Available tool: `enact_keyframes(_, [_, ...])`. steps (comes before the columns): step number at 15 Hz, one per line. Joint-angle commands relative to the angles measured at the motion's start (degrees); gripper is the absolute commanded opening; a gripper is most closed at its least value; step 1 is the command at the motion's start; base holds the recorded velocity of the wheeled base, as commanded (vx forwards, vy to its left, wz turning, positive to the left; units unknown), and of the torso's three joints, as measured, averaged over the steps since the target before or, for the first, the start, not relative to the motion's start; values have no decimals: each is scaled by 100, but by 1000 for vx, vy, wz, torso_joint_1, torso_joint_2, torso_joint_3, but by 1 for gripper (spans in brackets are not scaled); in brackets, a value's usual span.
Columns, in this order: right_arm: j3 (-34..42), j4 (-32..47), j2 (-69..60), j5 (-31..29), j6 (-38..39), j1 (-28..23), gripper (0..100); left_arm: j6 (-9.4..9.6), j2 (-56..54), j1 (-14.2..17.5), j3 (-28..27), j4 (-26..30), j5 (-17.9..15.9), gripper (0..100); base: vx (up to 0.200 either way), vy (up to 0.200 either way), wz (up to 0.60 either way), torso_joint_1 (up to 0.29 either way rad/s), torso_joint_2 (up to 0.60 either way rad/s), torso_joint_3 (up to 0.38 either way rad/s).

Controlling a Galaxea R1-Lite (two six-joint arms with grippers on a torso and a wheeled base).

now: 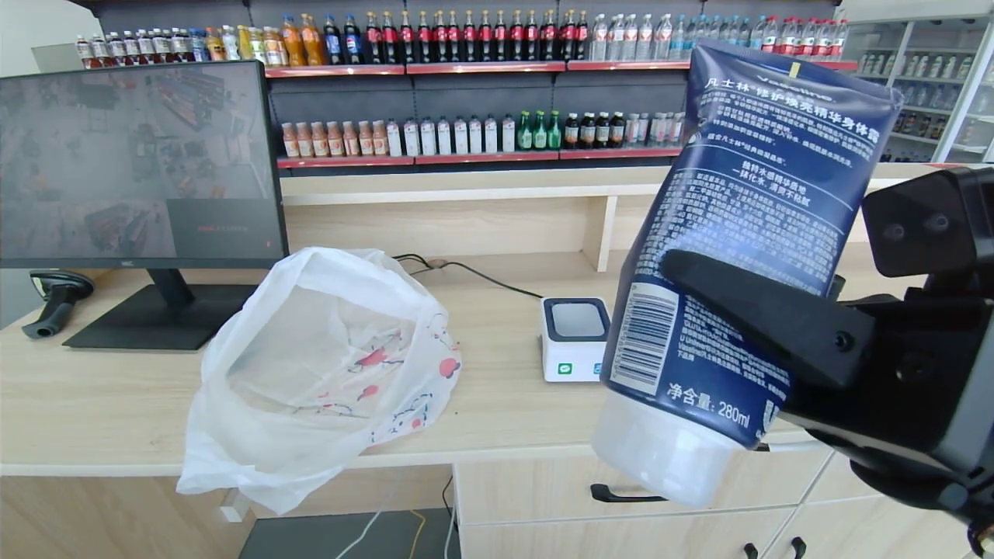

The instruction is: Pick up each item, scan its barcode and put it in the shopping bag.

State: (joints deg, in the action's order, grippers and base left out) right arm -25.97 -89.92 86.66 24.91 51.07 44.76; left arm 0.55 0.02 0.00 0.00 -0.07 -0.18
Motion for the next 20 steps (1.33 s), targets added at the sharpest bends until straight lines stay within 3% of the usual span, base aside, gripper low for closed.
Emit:
enact_keyframes(1, [21, -8, 9, -3, -44, -3, 0, -2, -2, 0, 0, -1, 1, 100, 0, 0, 0, 0, 0, 0])
enact_keyframes(7, [144, -8, 140, -144, -1196, -407, 0, -2, -2, 0, 0, -1, 1, 100, 0, 0, 0, 0, 0, 0])
enact_keyframes(13, [918, -8, 88, -267, -3155, -1022, 0, -2, -2, 0, 0, -1, 1, 100, 0, 0, 0, 0, 0, 0])
enact_keyframes(17, [971, -8, 114, -1032, -4131, -1031, 0, 7, -2, 0, 0, -1, 9, 100, 0, 0, 0, 0, 0, 0])
enact_keyframes(20, [1006, -8, 132, -2367, -4904, -1040, 0, -2, -2, 0, 0, -1, 1, 100, 0, 0, 0, 0, 0, 0])
